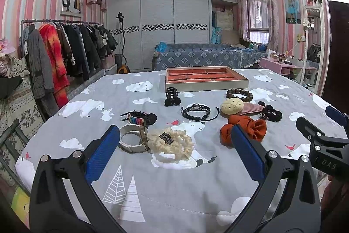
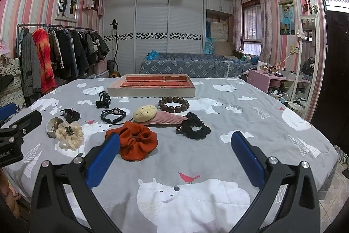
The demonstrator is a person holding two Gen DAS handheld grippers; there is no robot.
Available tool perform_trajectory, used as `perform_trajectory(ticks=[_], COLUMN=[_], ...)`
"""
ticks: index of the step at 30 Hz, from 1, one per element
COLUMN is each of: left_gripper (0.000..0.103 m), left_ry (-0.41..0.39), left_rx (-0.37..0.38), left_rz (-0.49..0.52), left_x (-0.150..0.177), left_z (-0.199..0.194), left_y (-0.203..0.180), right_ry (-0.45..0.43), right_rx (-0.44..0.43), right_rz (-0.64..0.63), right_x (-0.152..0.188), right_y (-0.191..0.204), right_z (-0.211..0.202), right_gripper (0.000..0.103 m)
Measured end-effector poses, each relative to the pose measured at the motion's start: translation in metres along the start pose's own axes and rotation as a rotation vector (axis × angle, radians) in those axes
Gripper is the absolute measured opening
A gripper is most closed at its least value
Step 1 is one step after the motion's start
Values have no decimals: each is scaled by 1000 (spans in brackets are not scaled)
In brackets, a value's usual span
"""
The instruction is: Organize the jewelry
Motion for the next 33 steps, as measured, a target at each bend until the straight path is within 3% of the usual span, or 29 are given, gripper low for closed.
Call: perform_trajectory(ticks=[33], left_gripper=[98], left_ry=[-5], left_rx=[-1], left_rz=[5], left_x=[-3], left_z=[-1], left_y=[1], right_ry=[-12], right_rx=[20], right_rz=[-1], right_x=[2], right_y=[-1], right_z=[-3], right_gripper=[99])
Point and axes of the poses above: each gripper's, at about its wrist camera, not at the fingertips, and z roughly the way its jaws point, y to its left, x to its underside, the point moved 2 cm from there along z, roughly the way its jaws point, and after that the axes turned 8 degrees about -y, right-handed, at the moved point
